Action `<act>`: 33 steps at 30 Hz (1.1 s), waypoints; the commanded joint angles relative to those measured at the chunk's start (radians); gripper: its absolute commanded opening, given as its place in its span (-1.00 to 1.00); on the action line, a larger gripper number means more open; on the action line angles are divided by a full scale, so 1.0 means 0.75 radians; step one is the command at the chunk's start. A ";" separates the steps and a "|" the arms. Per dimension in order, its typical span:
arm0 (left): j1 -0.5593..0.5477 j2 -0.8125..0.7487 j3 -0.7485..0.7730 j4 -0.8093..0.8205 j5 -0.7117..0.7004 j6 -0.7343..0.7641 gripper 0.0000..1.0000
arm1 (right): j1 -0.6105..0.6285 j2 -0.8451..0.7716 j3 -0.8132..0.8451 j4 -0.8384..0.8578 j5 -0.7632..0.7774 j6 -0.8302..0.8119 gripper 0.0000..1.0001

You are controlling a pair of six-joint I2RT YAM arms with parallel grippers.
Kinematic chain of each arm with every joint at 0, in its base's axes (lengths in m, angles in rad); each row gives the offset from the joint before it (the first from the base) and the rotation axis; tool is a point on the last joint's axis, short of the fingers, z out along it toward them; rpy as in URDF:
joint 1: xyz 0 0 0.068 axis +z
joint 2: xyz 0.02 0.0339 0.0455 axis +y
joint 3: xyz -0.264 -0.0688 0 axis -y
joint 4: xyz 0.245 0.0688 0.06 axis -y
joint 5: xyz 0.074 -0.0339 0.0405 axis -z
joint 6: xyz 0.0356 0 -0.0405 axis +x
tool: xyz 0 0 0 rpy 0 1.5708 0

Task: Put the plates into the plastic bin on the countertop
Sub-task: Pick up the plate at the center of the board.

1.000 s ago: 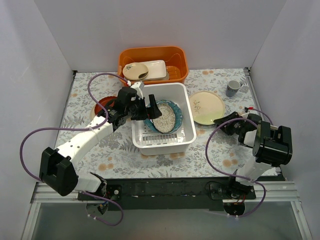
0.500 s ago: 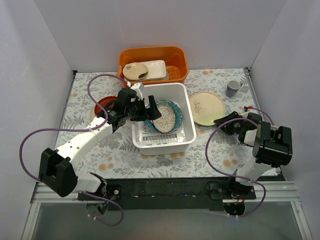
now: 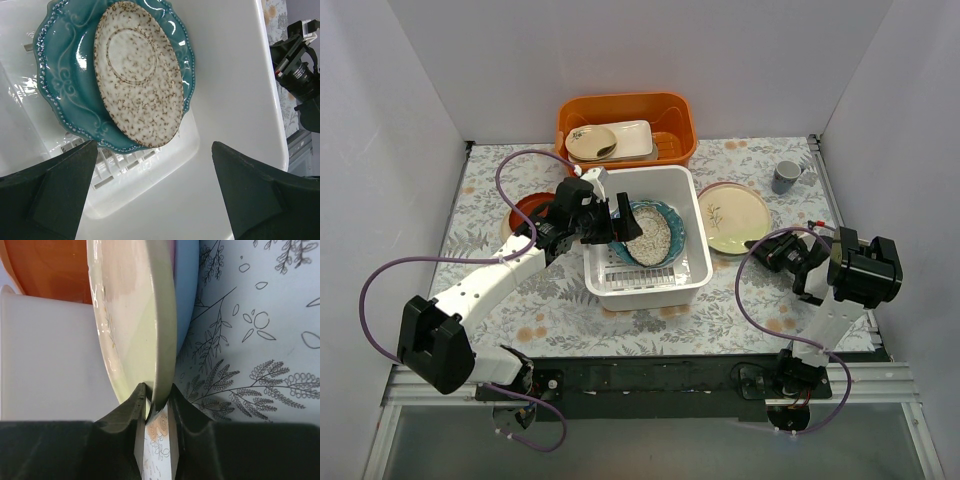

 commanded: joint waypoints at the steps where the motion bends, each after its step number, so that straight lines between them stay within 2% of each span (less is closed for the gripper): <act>1: -0.003 -0.052 -0.014 0.017 -0.024 0.020 0.96 | -0.002 0.053 -0.040 0.079 0.024 0.020 -0.61; 5: -0.003 -0.044 -0.012 0.017 -0.024 0.016 0.96 | -0.002 0.047 -0.057 0.134 0.006 0.055 -0.90; 8: -0.003 -0.046 -0.014 0.019 -0.024 0.018 0.96 | -0.002 0.055 -0.071 0.196 -0.008 0.089 -0.97; 23: -0.003 -0.073 -0.012 -0.001 -0.052 0.028 0.96 | -0.010 0.086 -0.100 0.353 -0.041 0.216 -0.97; 33: -0.003 -0.083 -0.001 -0.019 -0.069 0.040 0.96 | -0.031 -0.015 -0.093 0.308 -0.037 0.227 -0.97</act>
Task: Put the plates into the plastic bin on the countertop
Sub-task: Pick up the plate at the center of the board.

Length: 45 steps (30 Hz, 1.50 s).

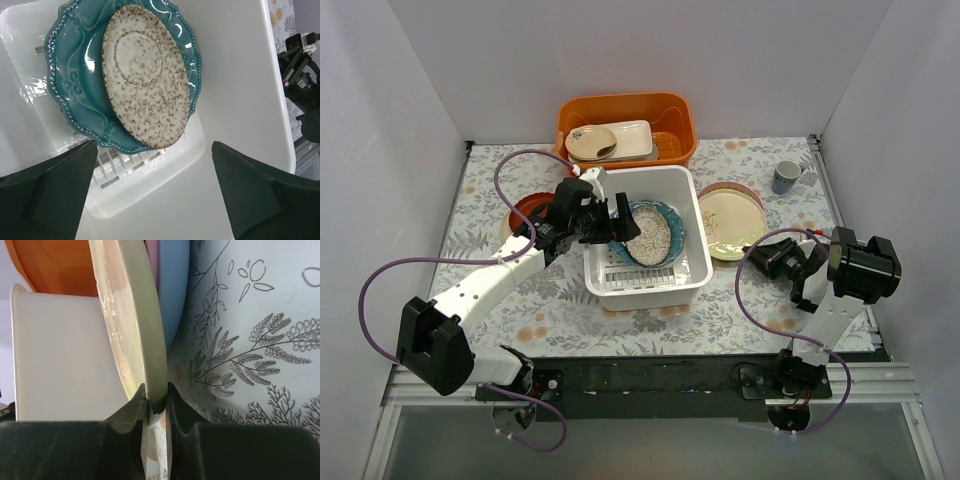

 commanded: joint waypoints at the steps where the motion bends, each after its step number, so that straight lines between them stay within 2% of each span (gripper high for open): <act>1: -0.005 -0.073 0.001 -0.014 -0.032 0.025 0.96 | -0.021 -0.098 0.008 0.051 0.014 0.004 -0.97; 13: -0.003 -0.102 -0.010 -0.034 -0.059 0.041 0.96 | -0.054 -0.444 0.038 -0.278 0.055 -0.101 -0.97; 24: -0.003 -0.118 -0.020 -0.036 -0.063 0.046 0.96 | -0.087 -0.830 0.116 -0.671 0.147 -0.237 -0.97; 45: -0.003 -0.122 -0.040 -0.026 -0.069 0.041 0.96 | -0.089 -1.131 0.259 -0.916 0.086 -0.276 -0.97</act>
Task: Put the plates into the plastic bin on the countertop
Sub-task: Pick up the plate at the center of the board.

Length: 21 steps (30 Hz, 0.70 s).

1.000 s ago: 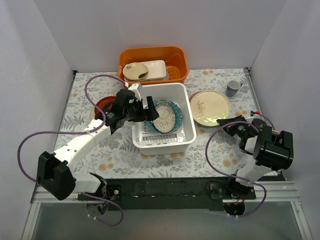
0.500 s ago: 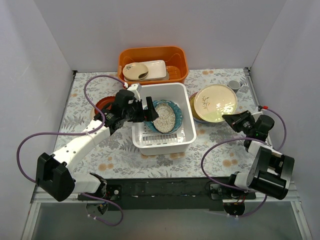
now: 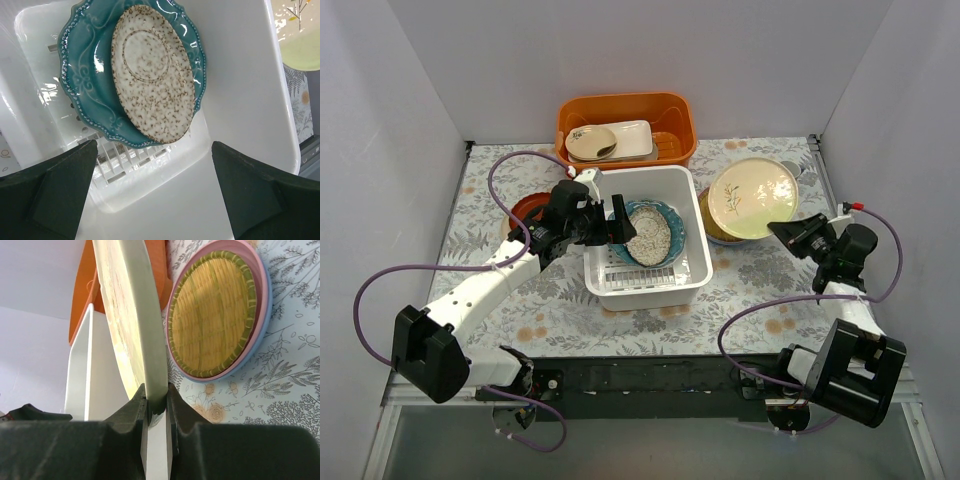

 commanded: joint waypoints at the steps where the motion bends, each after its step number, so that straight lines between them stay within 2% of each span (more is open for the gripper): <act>1: -0.003 -0.061 -0.021 0.008 -0.019 0.017 0.96 | -0.006 -0.097 0.127 0.115 -0.092 0.011 -0.97; 21: -0.003 -0.053 -0.026 0.016 -0.036 0.021 0.96 | 0.004 -0.151 0.221 0.070 -0.169 0.032 -0.97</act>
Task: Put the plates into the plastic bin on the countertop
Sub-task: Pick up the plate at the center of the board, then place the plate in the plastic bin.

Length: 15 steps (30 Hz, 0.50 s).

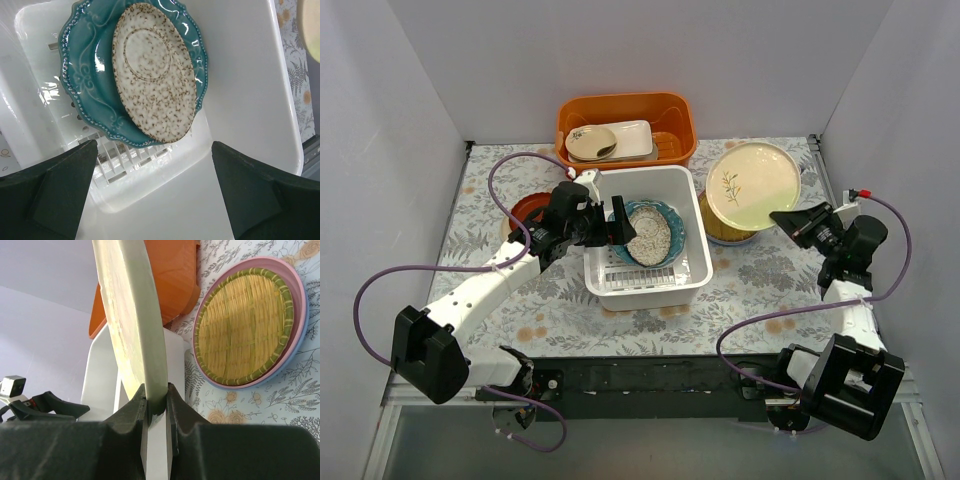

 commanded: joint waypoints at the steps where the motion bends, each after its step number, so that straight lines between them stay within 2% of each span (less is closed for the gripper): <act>1: -0.003 -0.045 -0.002 0.002 -0.032 0.025 0.96 | 0.011 -0.045 0.117 0.153 -0.081 0.023 -0.97; 15: -0.001 -0.033 0.031 -0.051 -0.093 0.059 0.96 | 0.334 0.059 0.312 -0.070 0.037 -0.183 -0.97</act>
